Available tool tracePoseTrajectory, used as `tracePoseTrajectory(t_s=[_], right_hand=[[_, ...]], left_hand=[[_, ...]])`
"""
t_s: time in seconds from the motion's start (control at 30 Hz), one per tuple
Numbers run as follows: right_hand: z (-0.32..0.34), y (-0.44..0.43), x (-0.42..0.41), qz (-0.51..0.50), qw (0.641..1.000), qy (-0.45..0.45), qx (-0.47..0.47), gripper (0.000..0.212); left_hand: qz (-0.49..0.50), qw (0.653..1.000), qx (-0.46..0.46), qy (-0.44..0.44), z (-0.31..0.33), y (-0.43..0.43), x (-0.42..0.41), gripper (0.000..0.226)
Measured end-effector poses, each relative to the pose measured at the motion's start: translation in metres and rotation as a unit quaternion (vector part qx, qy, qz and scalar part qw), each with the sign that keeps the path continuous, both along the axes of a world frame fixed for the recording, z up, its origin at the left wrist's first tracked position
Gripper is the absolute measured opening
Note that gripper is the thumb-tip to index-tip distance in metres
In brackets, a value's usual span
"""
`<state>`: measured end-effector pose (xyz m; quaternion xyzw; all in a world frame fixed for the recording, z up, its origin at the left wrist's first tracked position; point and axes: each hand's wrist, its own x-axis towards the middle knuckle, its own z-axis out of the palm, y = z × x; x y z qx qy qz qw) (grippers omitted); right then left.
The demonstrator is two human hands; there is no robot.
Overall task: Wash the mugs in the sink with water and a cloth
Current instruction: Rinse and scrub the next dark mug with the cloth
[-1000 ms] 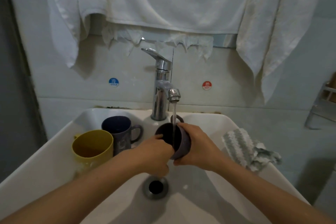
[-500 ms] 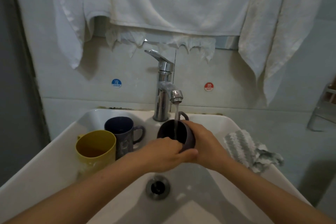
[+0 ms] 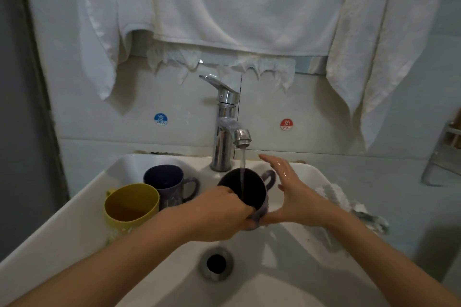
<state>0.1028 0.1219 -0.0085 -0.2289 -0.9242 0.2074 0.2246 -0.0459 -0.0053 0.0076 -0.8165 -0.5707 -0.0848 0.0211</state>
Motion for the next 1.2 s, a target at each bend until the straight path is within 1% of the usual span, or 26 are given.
tracePoseTrajectory(t_s=[0.07, 0.2, 0.3, 0.37, 0.4, 0.43, 0.47, 0.5, 0.53, 0.57, 0.6, 0.67, 0.7, 0.73, 0.77, 0.8, 0.87, 0.9, 0.93, 0.97, 1.03, 1.07, 1.1, 1.13, 1.17, 1.2], right_hand=[[-0.003, -0.002, -0.005, 0.026, 0.999, -0.022, 0.034, 0.118], [-0.002, -0.008, -0.008, 0.020, 0.997, -0.017, 0.067, 0.091], [-0.005, -0.010, -0.009, 0.007, 0.996, -0.018, 0.082, 0.092], [-0.008, -0.012, -0.010, 0.005, 0.997, -0.012, 0.078, 0.092], [-0.010, -0.012, -0.012, 0.002, 0.997, -0.010, 0.078, 0.091], [-0.011, -0.013, -0.013, -0.003, 0.996, -0.011, 0.084, 0.090], [-0.012, -0.014, -0.014, -0.011, 0.995, -0.012, 0.094, 0.088], [-0.013, -0.015, -0.015, -0.020, 0.995, -0.010, 0.101, 0.086], [-0.015, -0.015, -0.017, -0.026, 0.994, -0.003, 0.102, 0.083], [-0.017, -0.017, -0.019, -0.029, 0.995, 0.011, 0.097, 0.081], [-0.019, -0.018, -0.022, -0.031, 0.995, 0.026, 0.089, 0.080], [-0.021, -0.021, -0.025, -0.040, 0.996, 0.030, 0.079, 0.079], [-0.020, -0.022, -0.025, -0.048, 0.995, 0.019, 0.081, 0.081], [-0.019, -0.022, -0.024, -0.057, 0.994, 0.006, 0.088, 0.084], [-0.017, -0.022, -0.021, -0.063, 0.993, 0.000, 0.095, 0.086], [-0.016, -0.021, -0.018, -0.067, 0.993, 0.004, 0.098, 0.088], [-0.014, -0.019, -0.014, -0.072, 0.993, 0.013, 0.092, 0.088], [-0.014, -0.019, -0.014, -0.076, 0.993, 0.009, 0.089, 0.089], [-0.014, -0.019, -0.014, -0.081, 0.993, 0.002, 0.085, 0.090], [-0.014, -0.020, -0.015, -0.083, 0.993, -0.002, 0.084, 0.090], [-0.015, -0.021, -0.017, -0.084, 0.992, 0.000, 0.092, 0.090], [-0.016, -0.022, -0.017, -0.084, 0.992, -0.001, 0.096, 0.089], [-0.016, -0.023, -0.017, -0.086, 0.991, 0.000, 0.098, 0.089], [-0.015, -0.024, -0.017, -0.089, 0.991, 0.003, 0.096, 0.088], [-0.015, -0.025, -0.018, -0.089, 0.991, 0.008, 0.095, 0.087], [-0.014, -0.027, -0.019, -0.086, 0.991, 0.013, 0.100, 0.085]], left_hand=[[-0.023, 0.995, 0.030, 0.090, -0.004, 0.002, -0.005, 0.026], [-0.018, 0.973, 0.062, 0.221, -0.013, 0.008, -0.014, 0.034], [0.000, 0.980, 0.047, 0.193, -0.016, 0.008, -0.010, 0.034], [0.026, 0.996, -0.006, 0.085, -0.011, 0.007, -0.005, 0.026], [0.045, 0.997, -0.060, -0.013, -0.010, 0.009, -0.003, 0.022], [0.066, 0.982, -0.116, -0.132, -0.009, 0.012, 0.000, 0.024], [0.077, 0.947, -0.177, -0.258, -0.005, 0.014, 0.006, 0.030], [0.084, 0.896, -0.201, -0.387, -0.001, 0.016, 0.011, 0.032], [0.106, 0.843, -0.193, -0.491, 0.004, 0.017, 0.016, 0.020], [0.121, 0.798, -0.176, -0.563, 0.012, 0.015, 0.020, 0.001], [0.123, 0.795, -0.151, -0.575, 0.015, 0.015, 0.021, 0.019], [0.096, 0.817, -0.115, -0.556, 0.016, 0.014, 0.025, 0.036], [0.098, 0.851, -0.103, -0.505, 0.013, 0.014, 0.024, 0.037], [0.100, 0.883, -0.099, -0.447, 0.007, 0.015, 0.022, 0.032], [0.098, 0.900, -0.125, -0.407, 0.003, 0.014, 0.021, 0.022], [0.106, 0.918, -0.159, -0.346, 0.002, 0.013, 0.019, 0.010], [0.097, 0.966, -0.188, -0.148, 0.000, 0.009, 0.011, 0.023], [0.103, 0.975, -0.185, -0.065, 0.000, 0.007, 0.010, 0.025], [0.111, 0.978, -0.176, -0.017, 0.004, 0.004, 0.010, 0.027], [0.114, 0.980, -0.164, 0.006, 0.005, 0.005, 0.008, 0.027], [0.113, 0.974, -0.184, -0.069, 0.007, 0.012, 0.009, 0.026], [0.111, 0.959, -0.203, -0.162, 0.009, 0.016, 0.011, 0.027], [0.125, 0.931, -0.204, -0.277, 0.012, 0.017, 0.012, 0.024], [0.135, 0.879, -0.201, -0.410, 0.018, 0.017, 0.013, 0.013], [0.138, 0.800, -0.209, -0.545, 0.021, 0.018, 0.014, 0.011], [0.130, 0.672, -0.232, -0.691, 0.022, 0.020, 0.014, 0.011]])
